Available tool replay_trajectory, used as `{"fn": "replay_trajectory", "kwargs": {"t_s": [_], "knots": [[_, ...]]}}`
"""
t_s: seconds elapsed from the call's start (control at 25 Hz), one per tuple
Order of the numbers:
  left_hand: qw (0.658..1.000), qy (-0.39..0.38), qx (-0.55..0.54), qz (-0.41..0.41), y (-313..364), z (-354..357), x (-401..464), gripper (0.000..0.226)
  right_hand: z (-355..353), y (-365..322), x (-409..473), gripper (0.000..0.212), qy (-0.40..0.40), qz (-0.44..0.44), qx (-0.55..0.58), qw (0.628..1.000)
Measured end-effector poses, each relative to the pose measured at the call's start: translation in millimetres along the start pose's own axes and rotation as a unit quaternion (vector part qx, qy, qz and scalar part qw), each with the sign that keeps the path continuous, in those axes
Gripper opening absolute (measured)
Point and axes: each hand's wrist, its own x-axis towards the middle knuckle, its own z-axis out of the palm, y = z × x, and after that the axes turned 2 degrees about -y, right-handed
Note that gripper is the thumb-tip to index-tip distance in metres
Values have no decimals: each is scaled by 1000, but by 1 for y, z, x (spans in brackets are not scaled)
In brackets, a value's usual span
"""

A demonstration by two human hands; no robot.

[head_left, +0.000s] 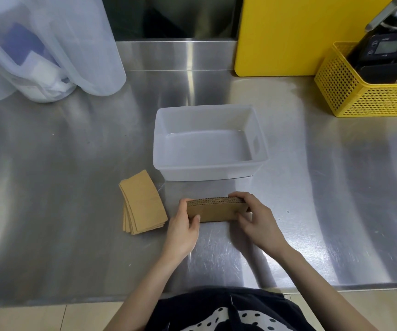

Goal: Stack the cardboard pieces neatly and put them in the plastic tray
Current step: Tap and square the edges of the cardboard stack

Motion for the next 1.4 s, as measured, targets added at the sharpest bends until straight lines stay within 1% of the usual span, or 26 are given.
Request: {"fn": "replay_trajectory", "kwargs": {"t_s": [0.08, 0.16, 0.32, 0.44, 0.52, 0.64, 0.72, 0.88, 1.04, 1.2, 1.4], "knots": [[1000, 2, -8, 12, 3, -6, -2, 24, -4, -4, -1, 46, 6, 3, 16, 1000], [999, -3, -39, 33, 6, -15, -4, 20, -7, -11, -1, 48, 5, 5, 33, 999], [995, 11, -80, 63, 13, -39, -8, 21, -5, -29, 1, 49, -14, -10, 51, 999], [993, 46, -94, 50, 13, -61, -9, 32, 8, -47, 6, 50, -48, -13, 62, 997], [992, 77, -94, 34, 9, -73, -7, 32, 19, -59, 10, 45, -77, -10, 62, 995], [992, 111, -63, -6, 4, -93, -3, 44, 32, -74, 18, 35, -92, -37, 59, 993], [992, 124, -23, -7, 2, -107, 2, 46, 38, -83, 27, 26, -88, -36, 43, 995], [991, 125, 49, 4, 4, -124, 18, 43, 49, -95, 41, 28, -139, -27, 0, 990], [986, 115, 117, -5, 0, -127, 33, 42, 62, -101, 49, 25, -171, -16, -39, 984], [989, 93, 117, -16, -10, -124, 38, 46, 74, -97, 57, 27, -179, 0, -63, 982], [988, 109, 111, -23, -21, -117, 41, 48, 85, -91, 61, 29, -194, 10, -65, 979]]}}
